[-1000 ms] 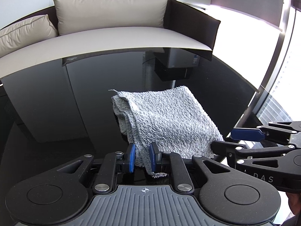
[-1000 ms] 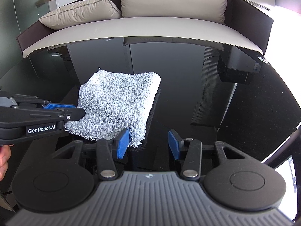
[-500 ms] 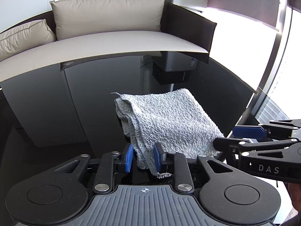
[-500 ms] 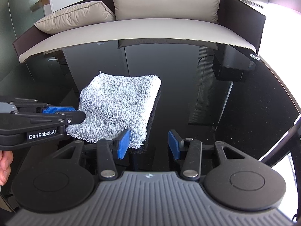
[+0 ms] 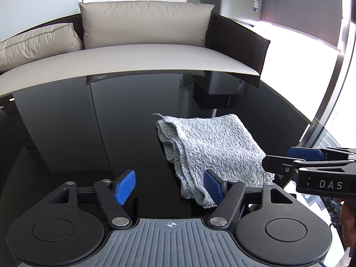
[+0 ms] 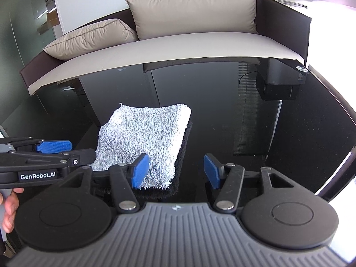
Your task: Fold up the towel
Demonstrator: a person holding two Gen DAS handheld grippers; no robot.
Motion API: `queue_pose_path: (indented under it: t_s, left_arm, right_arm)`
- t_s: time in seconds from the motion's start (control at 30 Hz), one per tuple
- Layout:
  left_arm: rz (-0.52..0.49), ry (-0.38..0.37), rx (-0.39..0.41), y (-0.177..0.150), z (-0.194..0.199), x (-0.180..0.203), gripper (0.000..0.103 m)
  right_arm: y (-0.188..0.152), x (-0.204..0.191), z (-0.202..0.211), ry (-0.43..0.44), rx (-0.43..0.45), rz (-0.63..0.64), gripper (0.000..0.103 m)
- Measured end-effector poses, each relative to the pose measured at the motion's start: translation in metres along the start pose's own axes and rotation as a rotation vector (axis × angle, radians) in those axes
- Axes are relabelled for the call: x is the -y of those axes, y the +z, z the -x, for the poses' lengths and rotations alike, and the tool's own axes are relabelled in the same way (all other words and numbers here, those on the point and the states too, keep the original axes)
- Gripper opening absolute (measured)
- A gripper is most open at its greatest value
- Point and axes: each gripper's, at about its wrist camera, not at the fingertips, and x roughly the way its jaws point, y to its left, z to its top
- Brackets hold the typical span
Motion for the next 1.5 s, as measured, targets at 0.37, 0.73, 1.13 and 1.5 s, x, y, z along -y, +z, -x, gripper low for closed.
queue_pose_path:
  t_s: [0.37, 0.73, 1.13, 1.5]
  left_arm:
    - [0.045, 0.046, 0.048, -0.008, 0.02, -0.004, 0.102]
    - [0.107, 0.066, 0.075, -0.02, 0.036, -0.014, 0.102]
    - [0.096, 0.06, 0.107, -0.037, 0.057, -0.005, 0.102]
    - [0.092, 0.073, 0.118, -0.05, 0.072, -0.003, 0.102]
  right_arm:
    - [0.001, 0.007, 0.009, -0.011, 0.067, -0.051, 0.099]
    - [-0.01, 0.004, 0.02, -0.052, 0.09, -0.027, 0.102]
    - [-0.028, 0.001, 0.039, -0.063, 0.092, -0.029, 0.102]
    - [-0.044, -0.003, 0.057, -0.067, 0.095, -0.029, 0.102]
